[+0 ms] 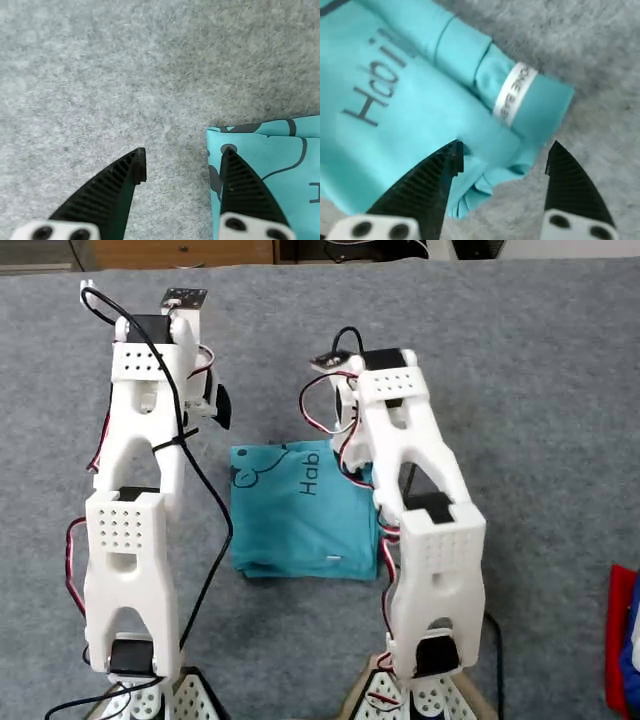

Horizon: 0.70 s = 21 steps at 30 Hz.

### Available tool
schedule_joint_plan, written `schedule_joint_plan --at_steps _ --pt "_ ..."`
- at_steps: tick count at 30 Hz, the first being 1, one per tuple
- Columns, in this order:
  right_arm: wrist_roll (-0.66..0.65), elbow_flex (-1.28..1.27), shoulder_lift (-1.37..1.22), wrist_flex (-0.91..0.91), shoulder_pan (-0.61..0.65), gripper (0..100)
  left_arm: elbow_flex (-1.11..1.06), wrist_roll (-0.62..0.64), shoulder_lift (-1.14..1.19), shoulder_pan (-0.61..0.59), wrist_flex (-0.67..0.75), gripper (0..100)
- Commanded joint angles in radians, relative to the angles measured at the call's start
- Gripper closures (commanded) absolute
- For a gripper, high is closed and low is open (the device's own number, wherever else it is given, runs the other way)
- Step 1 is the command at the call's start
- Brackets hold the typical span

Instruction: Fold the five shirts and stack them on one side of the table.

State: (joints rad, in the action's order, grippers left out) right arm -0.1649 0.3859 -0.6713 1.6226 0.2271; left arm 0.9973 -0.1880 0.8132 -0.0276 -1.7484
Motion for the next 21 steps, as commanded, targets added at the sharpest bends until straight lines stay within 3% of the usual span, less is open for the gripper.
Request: schedule_joint_plan --at_steps 1,6,12,21 --pt "0.015 0.101 -0.062 0.008 -0.005 72.0 0.041 -0.008 -0.021 -0.011 -0.011 75" --pt "0.015 0.162 -0.177 0.009 -0.007 73.8 0.041 -0.008 -0.021 -0.011 -0.011 75" --pt "0.003 0.223 -0.213 0.040 -0.013 99.5 0.041 -0.009 -0.021 -0.032 -0.011 75" --pt "-0.052 0.429 -0.213 0.132 -0.036 99.4 0.041 -0.043 -0.021 -0.049 -0.011 75"
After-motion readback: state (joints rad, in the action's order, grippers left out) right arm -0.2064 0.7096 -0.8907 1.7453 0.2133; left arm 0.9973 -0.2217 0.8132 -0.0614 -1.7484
